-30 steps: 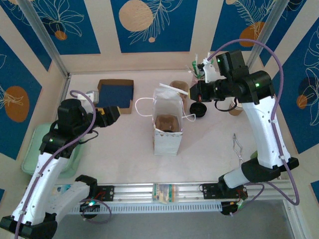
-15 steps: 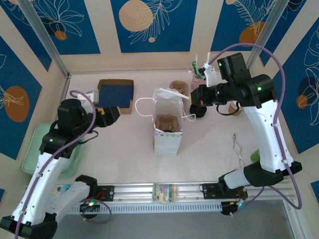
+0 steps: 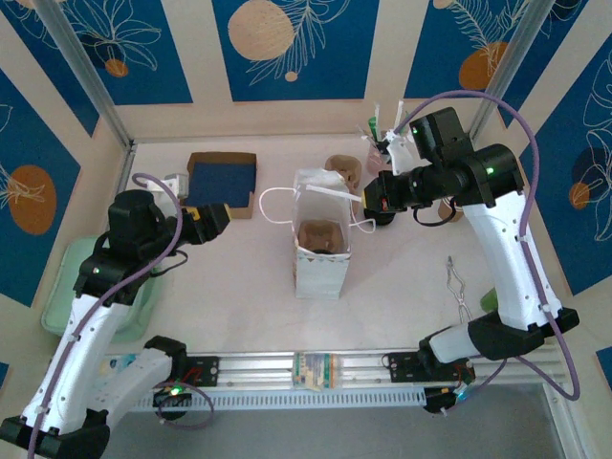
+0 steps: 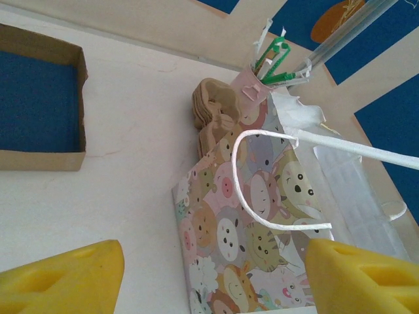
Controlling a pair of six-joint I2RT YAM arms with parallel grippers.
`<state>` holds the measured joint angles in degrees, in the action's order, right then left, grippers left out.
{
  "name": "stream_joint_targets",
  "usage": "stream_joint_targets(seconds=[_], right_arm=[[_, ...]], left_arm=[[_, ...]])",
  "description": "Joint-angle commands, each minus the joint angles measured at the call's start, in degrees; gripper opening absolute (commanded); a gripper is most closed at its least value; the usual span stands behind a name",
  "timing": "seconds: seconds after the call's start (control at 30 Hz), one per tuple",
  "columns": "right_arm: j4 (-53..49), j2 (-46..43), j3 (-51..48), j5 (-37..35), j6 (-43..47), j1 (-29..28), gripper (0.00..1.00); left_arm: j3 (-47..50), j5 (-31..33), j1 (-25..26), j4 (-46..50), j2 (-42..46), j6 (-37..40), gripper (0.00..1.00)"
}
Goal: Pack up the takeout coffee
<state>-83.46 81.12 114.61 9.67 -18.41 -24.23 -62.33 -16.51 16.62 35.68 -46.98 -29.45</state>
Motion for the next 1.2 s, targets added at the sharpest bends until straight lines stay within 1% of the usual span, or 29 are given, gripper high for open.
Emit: stream_joint_targets(seconds=[0.0,0.3,0.53,0.93,1.17], right_arm=[[-1.74,0.52,-0.33,1.14,-1.09,-0.51,0.0],[-4.45,4.88,3.19,-2.06,-3.2,-1.42,0.0],[-6.43,8.0,6.15,-6.83,-4.87,-3.27,0.0],[-12.04,16.06,16.48,-14.52,-6.01,-6.91,0.0],[-13.84,20.41,22.24,-16.04,-6.3,-8.49,0.0]], left_arm=[[-1.44,-1.33,0.3,0.35,0.22,1.5,0.73],[-1.57,-0.88,0.29,0.62,0.24,1.86,0.74],[-1.13,-0.79,0.3,0.33,0.14,1.94,0.74],[-0.89,-0.01,0.34,1.38,0.82,2.46,0.74],[-0.42,0.17,0.36,1.45,0.76,2.81,0.74]])
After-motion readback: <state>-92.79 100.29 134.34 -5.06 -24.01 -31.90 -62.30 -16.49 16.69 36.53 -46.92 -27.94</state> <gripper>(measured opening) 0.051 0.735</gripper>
